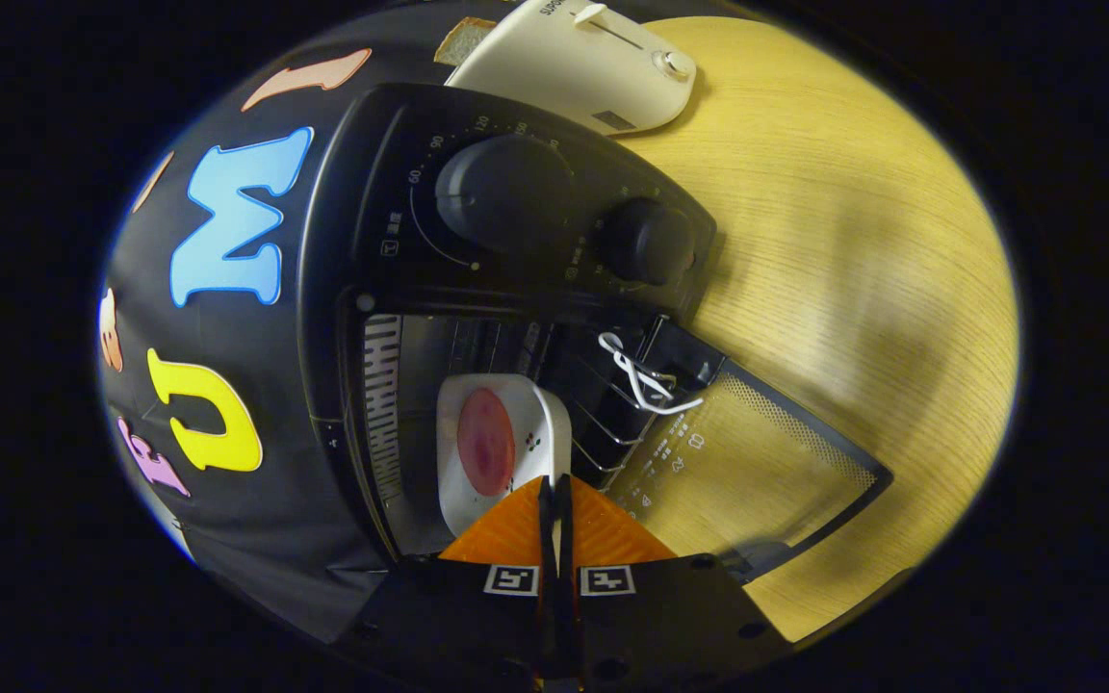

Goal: Open the toaster oven, put the food inside, and close the toaster oven door.

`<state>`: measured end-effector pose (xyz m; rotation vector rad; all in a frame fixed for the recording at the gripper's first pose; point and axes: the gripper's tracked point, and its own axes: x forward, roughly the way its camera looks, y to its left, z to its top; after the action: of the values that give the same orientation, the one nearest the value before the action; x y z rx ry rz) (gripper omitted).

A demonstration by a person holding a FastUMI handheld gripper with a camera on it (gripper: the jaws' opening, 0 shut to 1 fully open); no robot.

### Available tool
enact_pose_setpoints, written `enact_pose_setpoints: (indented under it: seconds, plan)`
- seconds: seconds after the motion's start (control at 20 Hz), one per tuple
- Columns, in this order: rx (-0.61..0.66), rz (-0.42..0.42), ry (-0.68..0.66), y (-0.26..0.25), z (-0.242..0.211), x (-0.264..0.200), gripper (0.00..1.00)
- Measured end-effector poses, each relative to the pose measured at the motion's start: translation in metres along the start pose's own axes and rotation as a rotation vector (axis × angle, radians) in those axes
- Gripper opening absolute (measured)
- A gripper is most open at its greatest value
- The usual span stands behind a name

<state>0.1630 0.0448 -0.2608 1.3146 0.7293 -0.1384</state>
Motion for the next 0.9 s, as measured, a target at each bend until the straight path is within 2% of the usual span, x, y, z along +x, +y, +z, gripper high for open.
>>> enact_pose_setpoints:
  seconds: [0.2,0.55,0.85,0.9]
  plan:
    - [0.019,0.012,-0.059,0.006,0.013,0.01,0.02]
    - [-0.003,0.079,-0.079,0.021,0.011,0.009,0.12]
    - [-0.066,0.144,-0.038,0.033,-0.005,-0.017,0.64]
    - [-0.081,0.148,-0.029,0.034,-0.01,-0.021,0.81]
